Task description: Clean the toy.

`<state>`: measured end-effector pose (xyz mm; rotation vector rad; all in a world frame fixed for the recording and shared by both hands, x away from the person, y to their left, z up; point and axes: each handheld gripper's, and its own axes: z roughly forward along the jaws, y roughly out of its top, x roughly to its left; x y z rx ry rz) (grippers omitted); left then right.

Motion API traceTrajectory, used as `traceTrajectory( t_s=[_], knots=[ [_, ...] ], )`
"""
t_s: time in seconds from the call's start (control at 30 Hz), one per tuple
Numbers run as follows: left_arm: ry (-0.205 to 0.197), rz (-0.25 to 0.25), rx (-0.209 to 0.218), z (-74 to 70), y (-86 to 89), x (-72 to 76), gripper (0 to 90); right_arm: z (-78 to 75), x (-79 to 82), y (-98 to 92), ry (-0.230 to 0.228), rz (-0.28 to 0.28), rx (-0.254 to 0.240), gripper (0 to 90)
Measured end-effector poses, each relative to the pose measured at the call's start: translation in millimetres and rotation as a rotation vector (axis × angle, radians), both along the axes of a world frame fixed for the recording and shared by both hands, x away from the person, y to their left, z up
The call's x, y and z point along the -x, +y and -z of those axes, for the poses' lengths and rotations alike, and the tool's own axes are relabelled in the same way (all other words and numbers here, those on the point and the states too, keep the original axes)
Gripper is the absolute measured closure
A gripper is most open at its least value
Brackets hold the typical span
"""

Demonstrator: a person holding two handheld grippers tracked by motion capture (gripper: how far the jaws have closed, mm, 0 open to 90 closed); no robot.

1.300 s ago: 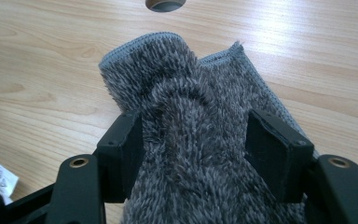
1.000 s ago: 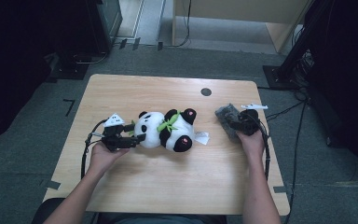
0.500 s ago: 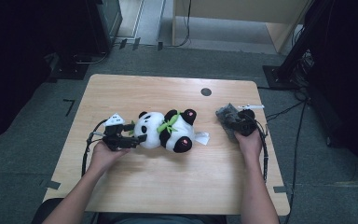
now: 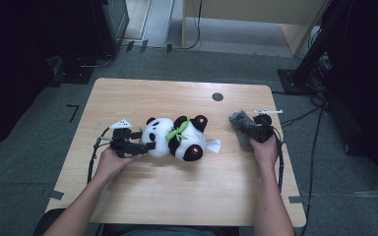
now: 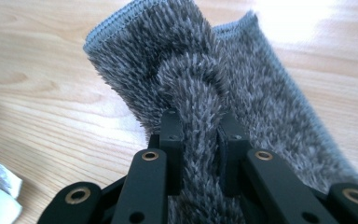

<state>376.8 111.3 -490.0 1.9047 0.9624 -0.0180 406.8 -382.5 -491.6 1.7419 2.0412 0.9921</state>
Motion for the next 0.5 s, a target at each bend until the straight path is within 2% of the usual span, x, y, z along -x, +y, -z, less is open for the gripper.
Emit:
traceTrajectory(
  t_s=[0.07, 0.17, 0.27, 0.33, 0.4, 0.5],
  knots=[
    [-0.003, 0.008, -0.005, -1.8, -0.2, 2.0, 21.0, -4.2, 1.3, -1.0, -0.01, 0.005, -0.012, 77.1],
    [-0.006, 0.009, -0.023, -3.3, -1.0, 3.6, 24.9, -10.9, 3.4, -0.8, -0.017, 0.007, -0.024, 77.1],
    [-0.012, 0.006, -0.03, -4.1, -1.6, 4.6, 26.1, -17.0, 5.1, 1.4, -0.032, -0.003, -0.028, 76.9],
    [-0.014, 0.003, -0.031, -4.2, -1.7, 5.2, 26.0, -21.1, 6.0, 2.1, -0.042, -0.022, -0.078, 77.0],
    [-0.019, -0.003, -0.032, -4.3, -1.9, 6.3, 25.9, -26.0, 7.4, 3.9, -0.061, -0.04, -0.106, 77.0],
    [-0.03, -0.011, -0.039, -4.8, -2.4, 7.8, 25.8, -31.5, 8.1, 8.0, -0.067, -0.05, -0.097, 76.9]
  ],
)
